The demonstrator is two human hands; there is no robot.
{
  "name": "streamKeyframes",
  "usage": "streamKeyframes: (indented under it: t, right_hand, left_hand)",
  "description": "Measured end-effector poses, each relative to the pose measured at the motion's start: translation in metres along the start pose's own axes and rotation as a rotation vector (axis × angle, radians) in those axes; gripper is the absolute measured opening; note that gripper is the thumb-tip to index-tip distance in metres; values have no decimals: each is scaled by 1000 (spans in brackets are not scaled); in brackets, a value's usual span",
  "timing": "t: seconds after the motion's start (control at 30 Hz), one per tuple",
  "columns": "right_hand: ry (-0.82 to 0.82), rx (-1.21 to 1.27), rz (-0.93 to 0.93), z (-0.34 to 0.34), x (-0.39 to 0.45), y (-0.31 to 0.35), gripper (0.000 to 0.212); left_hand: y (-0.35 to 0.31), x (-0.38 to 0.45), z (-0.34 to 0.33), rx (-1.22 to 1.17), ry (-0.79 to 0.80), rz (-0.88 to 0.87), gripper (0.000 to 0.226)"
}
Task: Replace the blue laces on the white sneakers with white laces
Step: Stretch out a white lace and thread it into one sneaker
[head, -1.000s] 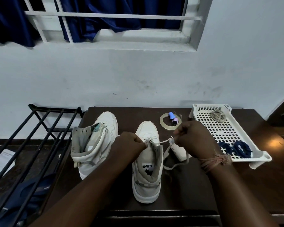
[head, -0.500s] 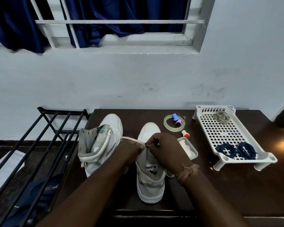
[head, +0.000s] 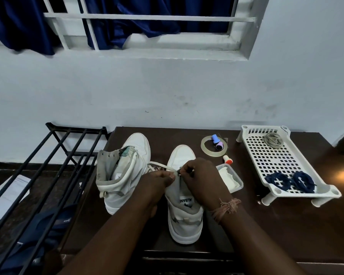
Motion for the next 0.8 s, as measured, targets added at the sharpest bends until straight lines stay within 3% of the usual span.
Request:
streamKeyframes:
  t: [0.33, 0.53, 0.8]
  right_hand:
    - [-29, 64, 1, -8, -1, -4, 11]
    - [-86, 76, 18, -4, -2, 0, 24]
    - [-72, 81, 14, -7, -2, 0, 17]
  left_hand:
    - [-7, 2, -4, 22, 22, 50, 11]
    - [-9, 6, -5, 59, 92, 201, 34]
    - [-9, 13, -5, 154, 159, 169, 21]
Point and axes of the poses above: each hand's wrist, its own x-axis towards the middle knuckle, its own z-axis out of the back of the hand, y = z × x, the point moved 7 cm from there along x, towards the middle knuckle, and after that the axes turned 1 degree about y, right-handed, at the moved point
